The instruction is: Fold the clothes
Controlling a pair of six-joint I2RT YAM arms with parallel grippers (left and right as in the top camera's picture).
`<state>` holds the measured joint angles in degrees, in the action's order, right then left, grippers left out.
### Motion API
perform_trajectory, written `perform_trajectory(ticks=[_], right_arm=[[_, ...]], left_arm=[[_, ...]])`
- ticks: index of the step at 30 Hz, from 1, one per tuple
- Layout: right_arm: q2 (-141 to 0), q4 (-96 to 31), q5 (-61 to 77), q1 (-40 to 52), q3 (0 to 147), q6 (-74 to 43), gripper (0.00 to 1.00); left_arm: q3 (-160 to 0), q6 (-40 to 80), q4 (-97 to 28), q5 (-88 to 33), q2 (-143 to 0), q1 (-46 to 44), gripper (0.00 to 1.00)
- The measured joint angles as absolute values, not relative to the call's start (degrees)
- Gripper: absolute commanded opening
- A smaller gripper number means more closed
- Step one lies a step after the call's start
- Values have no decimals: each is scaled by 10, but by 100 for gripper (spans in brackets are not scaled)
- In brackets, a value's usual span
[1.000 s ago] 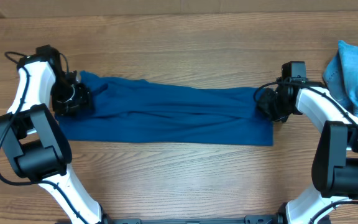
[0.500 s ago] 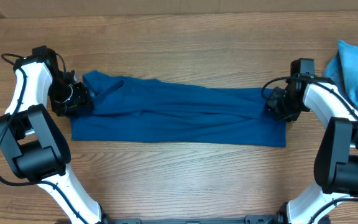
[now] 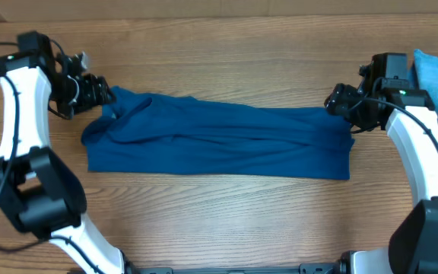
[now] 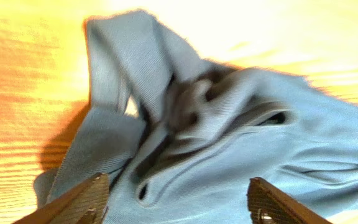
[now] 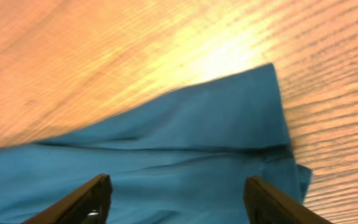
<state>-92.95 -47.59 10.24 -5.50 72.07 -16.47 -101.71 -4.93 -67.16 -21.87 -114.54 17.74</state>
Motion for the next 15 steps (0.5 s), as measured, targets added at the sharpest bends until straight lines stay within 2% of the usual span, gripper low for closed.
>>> perform_trajectory(ticks=[8, 12, 15], right_arm=[[-927, -489, 213, -55, 722, -148, 72], [-927, -489, 242, -55, 722, -143, 73], [-927, -490, 253, -55, 722, -140, 73]], left_arm=[[-1035, -56, -667, -251, -1100, 163, 81], [-1035, -62, -651, -253, -1118, 129, 73], [-1035, -67, -644, -253, -1146, 87, 77]])
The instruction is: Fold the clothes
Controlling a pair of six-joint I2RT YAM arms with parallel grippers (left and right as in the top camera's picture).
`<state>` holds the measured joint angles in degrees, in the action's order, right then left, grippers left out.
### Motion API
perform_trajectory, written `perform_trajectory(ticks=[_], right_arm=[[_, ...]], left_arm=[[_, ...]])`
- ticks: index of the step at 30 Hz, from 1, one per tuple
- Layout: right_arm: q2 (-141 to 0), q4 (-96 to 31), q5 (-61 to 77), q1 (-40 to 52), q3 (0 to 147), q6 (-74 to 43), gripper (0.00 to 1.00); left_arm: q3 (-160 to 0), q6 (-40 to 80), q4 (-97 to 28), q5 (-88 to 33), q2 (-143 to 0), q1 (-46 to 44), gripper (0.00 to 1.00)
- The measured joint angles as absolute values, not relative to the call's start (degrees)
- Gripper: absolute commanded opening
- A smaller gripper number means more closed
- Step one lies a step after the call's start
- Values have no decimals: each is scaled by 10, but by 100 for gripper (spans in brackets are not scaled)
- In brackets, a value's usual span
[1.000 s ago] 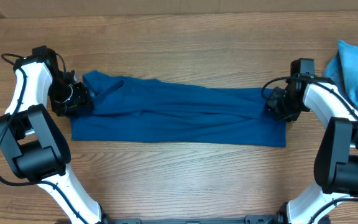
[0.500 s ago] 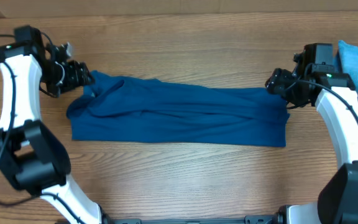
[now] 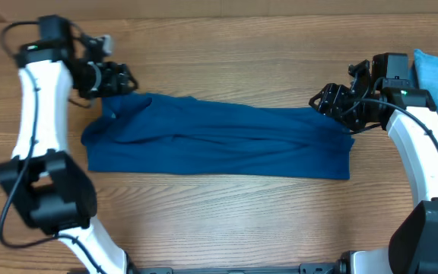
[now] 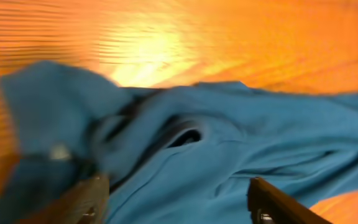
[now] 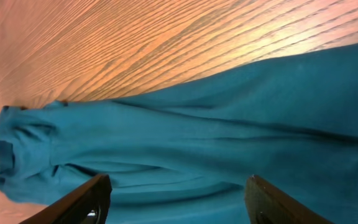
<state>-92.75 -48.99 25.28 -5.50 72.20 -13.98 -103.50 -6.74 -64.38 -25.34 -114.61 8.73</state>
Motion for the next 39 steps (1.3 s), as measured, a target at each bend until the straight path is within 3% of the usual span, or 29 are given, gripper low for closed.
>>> perform_trajectory(ticks=[9, 27, 34, 39], right_arm=[[-927, -501, 258, -55, 722, -138, 73], [-927, -502, 258, -55, 722, -138, 72], [-927, -502, 262, -55, 722, -138, 72], [-927, -502, 262, -55, 722, -138, 73]], left_arm=[[-1035, -100, -621, -166, -1173, -5, 85], [-1035, -178, -579, -91, -1173, -10, 85], [-1035, -197, -629, -93, -1192, -10, 71], [-1035, -195, -660, -105, -1202, -10, 70]])
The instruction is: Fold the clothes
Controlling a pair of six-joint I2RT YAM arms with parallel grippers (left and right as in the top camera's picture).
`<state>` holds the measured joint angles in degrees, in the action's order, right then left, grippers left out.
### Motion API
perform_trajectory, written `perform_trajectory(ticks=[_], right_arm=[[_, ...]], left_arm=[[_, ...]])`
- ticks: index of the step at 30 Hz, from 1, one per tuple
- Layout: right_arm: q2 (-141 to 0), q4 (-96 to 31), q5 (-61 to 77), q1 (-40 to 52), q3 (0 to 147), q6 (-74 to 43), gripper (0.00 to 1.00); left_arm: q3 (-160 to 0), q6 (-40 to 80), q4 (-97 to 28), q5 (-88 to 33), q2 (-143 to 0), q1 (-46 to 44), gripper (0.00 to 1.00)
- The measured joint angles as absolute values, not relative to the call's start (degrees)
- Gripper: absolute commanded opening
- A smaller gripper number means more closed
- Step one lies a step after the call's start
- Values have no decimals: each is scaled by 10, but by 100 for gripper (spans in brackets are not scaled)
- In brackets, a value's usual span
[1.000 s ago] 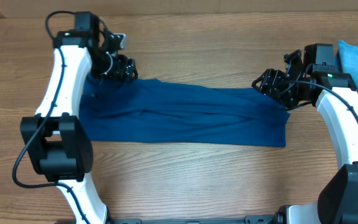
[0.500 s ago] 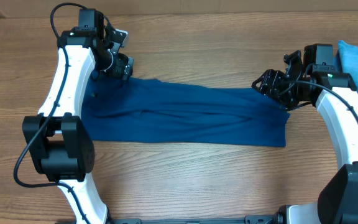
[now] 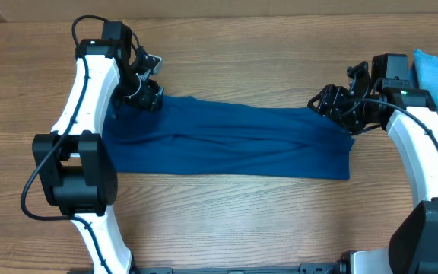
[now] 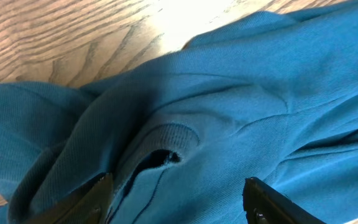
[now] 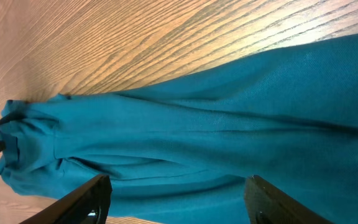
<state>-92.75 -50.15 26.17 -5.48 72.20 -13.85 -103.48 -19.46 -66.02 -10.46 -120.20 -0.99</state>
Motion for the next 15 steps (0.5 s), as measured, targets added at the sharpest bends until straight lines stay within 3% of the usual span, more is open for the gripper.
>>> perform_trajectory(ticks=[15], right_arm=[[-927, -504, 262, -55, 722, -138, 72]], left_arm=[[-1035, -219, -582, -106, -1202, -10, 67]])
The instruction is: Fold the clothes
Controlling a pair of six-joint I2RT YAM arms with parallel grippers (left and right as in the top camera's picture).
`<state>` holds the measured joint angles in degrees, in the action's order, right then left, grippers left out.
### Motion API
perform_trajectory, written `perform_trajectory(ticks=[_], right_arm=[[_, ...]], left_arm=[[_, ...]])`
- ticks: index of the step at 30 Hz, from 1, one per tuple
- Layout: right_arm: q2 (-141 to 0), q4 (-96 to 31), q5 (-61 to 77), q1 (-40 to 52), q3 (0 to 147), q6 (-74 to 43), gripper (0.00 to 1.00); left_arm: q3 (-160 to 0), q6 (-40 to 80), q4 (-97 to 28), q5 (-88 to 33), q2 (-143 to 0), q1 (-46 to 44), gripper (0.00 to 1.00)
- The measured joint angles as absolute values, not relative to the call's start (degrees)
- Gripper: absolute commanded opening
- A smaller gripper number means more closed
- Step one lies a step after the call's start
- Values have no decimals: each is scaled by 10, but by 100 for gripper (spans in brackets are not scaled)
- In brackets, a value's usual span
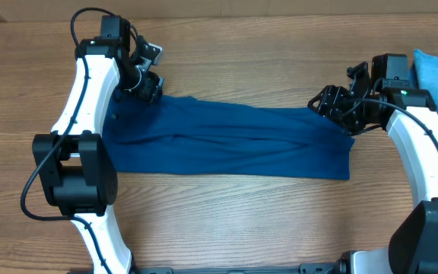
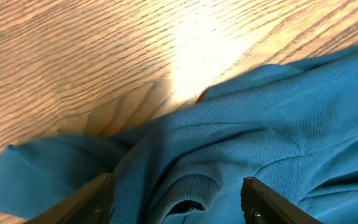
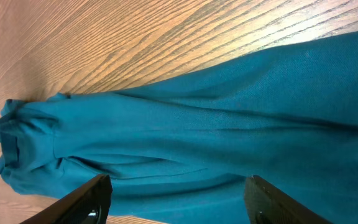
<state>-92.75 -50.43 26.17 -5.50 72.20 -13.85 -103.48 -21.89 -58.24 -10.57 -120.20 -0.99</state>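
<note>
A dark blue garment lies stretched as a long band across the wooden table, its collar end bunched at the left. My left gripper hangs open over that bunched far-left corner; in its wrist view the ribbed collar sits between the spread fingers. My right gripper is open at the garment's far-right corner, and its wrist view looks along the blue cloth with nothing pinched.
A light blue garment and a piece of denim lie piled at the right edge, behind my right arm. The left arm's white links reach over the garment's left end.
My left gripper has shifted slightly toward the far edge, so more bare wood shows above the collar in its wrist view. The right gripper and the garment have not moved.
At first my left gripper was open at the table's far left, beside the bunched collar end, and the right one at the far-right corner. Then the left gripper stood further right over that end, later above the collar. The right gripper had turned slightly left, then stayed.
</note>
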Motion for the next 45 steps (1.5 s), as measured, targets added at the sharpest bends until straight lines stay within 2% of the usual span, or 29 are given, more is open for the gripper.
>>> perform_trajectory(ticks=[9, 13, 14, 17, 18, 20, 30, 41, 42, 43, 44, 45], right_arm=[[-927, -505, 259, -55, 722, -138, 72], [-927, -505, 259, -55, 722, -138, 71], [-927, -505, 259, -55, 722, -139, 70], [-927, -506, 259, -55, 722, -138, 70], [-927, -507, 259, -55, 722, -139, 70], [-927, -510, 259, -55, 722, -138, 70], [-927, -513, 259, -55, 722, -138, 69], [-927, -516, 259, -55, 722, -138, 69], [-927, -516, 259, -55, 722, -138, 69], [-927, -516, 259, -55, 722, -138, 69], [-927, -516, 259, -55, 722, -138, 69], [-927, -516, 259, -55, 722, -138, 69]], left_arm=[[-1002, -231, -581, -109, -1202, -10, 64], [-992, -232, -579, -109, -1202, -10, 53], [-992, -232, -579, -109, -1202, -10, 49], [-992, -235, -576, -109, -1202, -10, 29], [-992, -241, -576, -109, -1202, -10, 17], [-992, -242, -579, -109, -1202, -10, 4], [-995, -220, -672, -113, -1202, -10, 4], [-1007, -170, -835, -146, -1181, -18, 5], [-1007, -166, -847, -149, -1180, -20, 6], [-1007, -164, -856, -152, -1180, -23, 13], [-1007, -163, -865, -157, -1180, -26, 25], [-1007, -162, -868, -159, -1180, -27, 33]])
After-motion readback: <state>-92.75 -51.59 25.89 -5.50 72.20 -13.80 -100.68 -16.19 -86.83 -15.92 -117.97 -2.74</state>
